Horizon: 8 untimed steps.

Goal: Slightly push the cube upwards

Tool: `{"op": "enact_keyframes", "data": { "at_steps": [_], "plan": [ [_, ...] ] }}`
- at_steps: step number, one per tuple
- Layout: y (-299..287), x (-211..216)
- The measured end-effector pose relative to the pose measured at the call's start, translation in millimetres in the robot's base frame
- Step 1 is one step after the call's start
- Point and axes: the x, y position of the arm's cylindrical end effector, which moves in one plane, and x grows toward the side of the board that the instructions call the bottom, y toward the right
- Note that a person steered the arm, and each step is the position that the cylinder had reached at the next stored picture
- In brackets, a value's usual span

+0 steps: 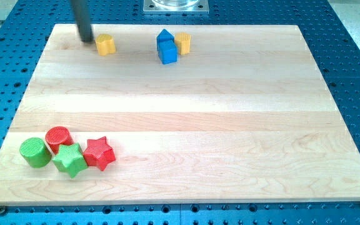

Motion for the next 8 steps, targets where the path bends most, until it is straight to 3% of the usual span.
{"op": "enact_keyframes", "data": {
  "at_steps": [1, 2, 3, 4, 5, 6, 8],
  "plan": [
    [25.6, 18.3],
    [147.4, 18.3],
    [123.7, 19.9],
    [97.7, 53.7],
    [141.6, 99.3],
    [186.0, 98.9],
    [204.4, 88.3]
  ]
}}
